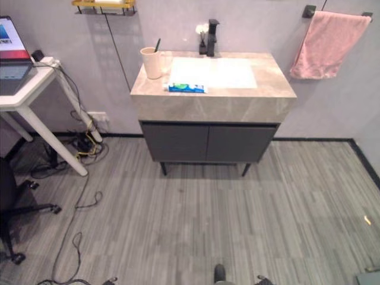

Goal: Put brush and paste in cup on sink, flatten towel.

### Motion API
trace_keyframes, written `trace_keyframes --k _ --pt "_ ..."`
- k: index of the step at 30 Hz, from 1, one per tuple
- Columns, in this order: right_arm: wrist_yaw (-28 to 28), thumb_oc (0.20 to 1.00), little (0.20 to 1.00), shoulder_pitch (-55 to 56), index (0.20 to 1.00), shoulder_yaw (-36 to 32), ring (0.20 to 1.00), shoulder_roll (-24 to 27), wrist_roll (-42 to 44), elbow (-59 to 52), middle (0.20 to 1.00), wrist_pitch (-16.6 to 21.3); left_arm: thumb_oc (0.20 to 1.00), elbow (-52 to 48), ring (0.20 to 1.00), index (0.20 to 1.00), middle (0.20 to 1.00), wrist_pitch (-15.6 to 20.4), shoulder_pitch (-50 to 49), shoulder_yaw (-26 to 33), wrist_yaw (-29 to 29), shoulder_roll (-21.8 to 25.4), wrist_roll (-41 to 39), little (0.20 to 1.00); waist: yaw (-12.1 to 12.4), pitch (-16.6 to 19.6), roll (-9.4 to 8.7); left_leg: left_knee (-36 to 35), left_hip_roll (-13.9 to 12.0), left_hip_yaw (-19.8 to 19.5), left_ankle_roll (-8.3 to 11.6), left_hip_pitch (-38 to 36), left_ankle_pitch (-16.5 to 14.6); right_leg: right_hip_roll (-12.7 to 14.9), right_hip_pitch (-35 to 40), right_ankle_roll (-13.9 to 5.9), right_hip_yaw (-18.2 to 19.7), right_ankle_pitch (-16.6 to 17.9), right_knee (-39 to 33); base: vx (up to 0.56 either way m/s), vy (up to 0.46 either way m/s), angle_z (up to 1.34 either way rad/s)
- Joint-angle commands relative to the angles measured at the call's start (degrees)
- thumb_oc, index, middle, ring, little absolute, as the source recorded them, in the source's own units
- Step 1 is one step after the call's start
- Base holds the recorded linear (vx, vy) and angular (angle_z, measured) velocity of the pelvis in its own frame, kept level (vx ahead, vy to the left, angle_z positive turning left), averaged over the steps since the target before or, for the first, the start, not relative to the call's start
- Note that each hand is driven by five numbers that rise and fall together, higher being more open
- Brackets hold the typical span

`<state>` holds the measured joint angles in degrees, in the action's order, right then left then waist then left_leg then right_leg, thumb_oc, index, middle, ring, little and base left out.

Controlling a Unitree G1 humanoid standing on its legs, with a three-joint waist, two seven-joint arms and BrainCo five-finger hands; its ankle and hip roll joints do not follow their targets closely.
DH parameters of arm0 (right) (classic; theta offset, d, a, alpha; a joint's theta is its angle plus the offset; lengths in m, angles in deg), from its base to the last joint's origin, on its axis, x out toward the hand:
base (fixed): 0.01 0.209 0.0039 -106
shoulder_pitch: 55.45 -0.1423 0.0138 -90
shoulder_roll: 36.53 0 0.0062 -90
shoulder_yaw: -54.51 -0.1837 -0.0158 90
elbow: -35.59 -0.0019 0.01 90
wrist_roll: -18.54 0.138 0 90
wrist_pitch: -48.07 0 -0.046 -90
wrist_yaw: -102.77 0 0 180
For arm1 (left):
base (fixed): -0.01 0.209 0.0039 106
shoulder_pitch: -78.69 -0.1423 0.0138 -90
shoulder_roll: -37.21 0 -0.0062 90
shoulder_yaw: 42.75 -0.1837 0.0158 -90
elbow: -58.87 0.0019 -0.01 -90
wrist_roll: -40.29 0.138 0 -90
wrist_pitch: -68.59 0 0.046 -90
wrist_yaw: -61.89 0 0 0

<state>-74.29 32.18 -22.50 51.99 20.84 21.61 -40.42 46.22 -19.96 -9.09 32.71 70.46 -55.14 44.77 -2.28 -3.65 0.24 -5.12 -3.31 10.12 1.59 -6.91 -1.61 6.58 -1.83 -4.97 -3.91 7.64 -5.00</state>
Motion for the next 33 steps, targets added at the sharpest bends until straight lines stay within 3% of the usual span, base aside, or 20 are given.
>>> trace_keyframes --k 1,6,10,19,23,28,33 --pt "1.7 1.000 1.000 -1.8 1.000 -2.4 1.000 -0.3 7.0 2.3 1.000 2.0 1.000 1.9 1.000 1.000 1.000 2.1 2.6 2.1 2.0 1.6 -2.7 1.000 -0.5 -0.5 -2.06 0.1 -0.2 -0.4 1.38 1.5 0.3 2.1 2.5 -3.84 0.8 -2.0 0.0 0.00 0.000 0.00" --pt "3.4 1.000 1.000 -2.3 1.000 -3.3 1.000 -0.5 8.9 1.5 1.000 2.8 1.000 1.6 1.000 1.000 1.000 2.6 2.5 2.9 2.5 0.9 -5.5 1.000 -0.5 -0.2 -1.81 0.1 -0.5 -0.3 1.55 1.1 0.2 2.0 2.7 -3.85 0.9 -2.2 0.0 0.00 0.000 0.00" --pt "4.4 1.000 1.000 -1.9 1.000 -3.4 1.000 -0.4 12.9 -6.1 1.000 5.9 1.000 -4.5 1.000 1.000 1.000 5.1 2.0 2.9 3.2 0.5 -8.8 1.000 -0.7 -0.6 -1.45 0.1 -0.7 -0.2 1.53 0.5 0.1 1.7 3.2 -3.83 1.0 -2.4 0.0 0.00 -0.001 -0.02" --pt "4.3 1.000 1.000 -3.3 1.000 -1.7 1.000 -0.7 15.4 -9.9 1.000 7.4 1.000 -8.1 1.000 1.000 1.000 6.7 2.8 1.5 4.1 0.0 -11.3 1.000 -0.4 -0.6 -1.58 0.4 -1.3 -0.2 1.27 -2.0 -0.1 0.6 4.4 -3.01 1.4 -4.0 1.7 0.02 -0.008 -0.07" --pt "5.1 1.000 1.000 -3.2 1.000 -1.5 1.000 -0.2 16.2 -13.9 1.000 8.1 1.000 -14.9 1.000 1.000 1.000 7.8 2.8 0.7 4.5 0.9 -12.8 1.000 -0.4 -1.8 -2.13 6.2 -1.8 -0.8 1.03 0.2 -1.9 0.3 2.4 -2.50 1.7 -5.8 6.5 -0.03 -0.018 -0.01" --pt "5.0 1.000 1.000 -2.6 1.000 -2.3 1.000 1.2 18.9 -21.6 1.000 9.4 1.000 -30.4 1.000 1.000 1.000 9.4 1.5 0.6 4.5 4.0 -15.3 1.000 -0.1 -6.1 -3.07 19.6 -2.2 -3.0 1.01 8.3 -6.2 0.1 -3.1 -2.50 1.0 -8.0 15.1 -0.16 -0.033 0.00" --pt "4.9 1.000 1.000 -2.8 1.000 -2.6 1.000 0.8 20.2 -21.6 1.000 9.3 1.000 -32.7 1.000 1.000 1.000 8.8 1.3 1.1 3.9 4.4 -15.5 1.000 -0.1 -6.7 -3.13 22.4 -2.2 -3.8 0.60 11.0 -7.6 0.6 -5.1 -2.83 0.5 -8.5 17.4 -0.06 0.011 0.06"
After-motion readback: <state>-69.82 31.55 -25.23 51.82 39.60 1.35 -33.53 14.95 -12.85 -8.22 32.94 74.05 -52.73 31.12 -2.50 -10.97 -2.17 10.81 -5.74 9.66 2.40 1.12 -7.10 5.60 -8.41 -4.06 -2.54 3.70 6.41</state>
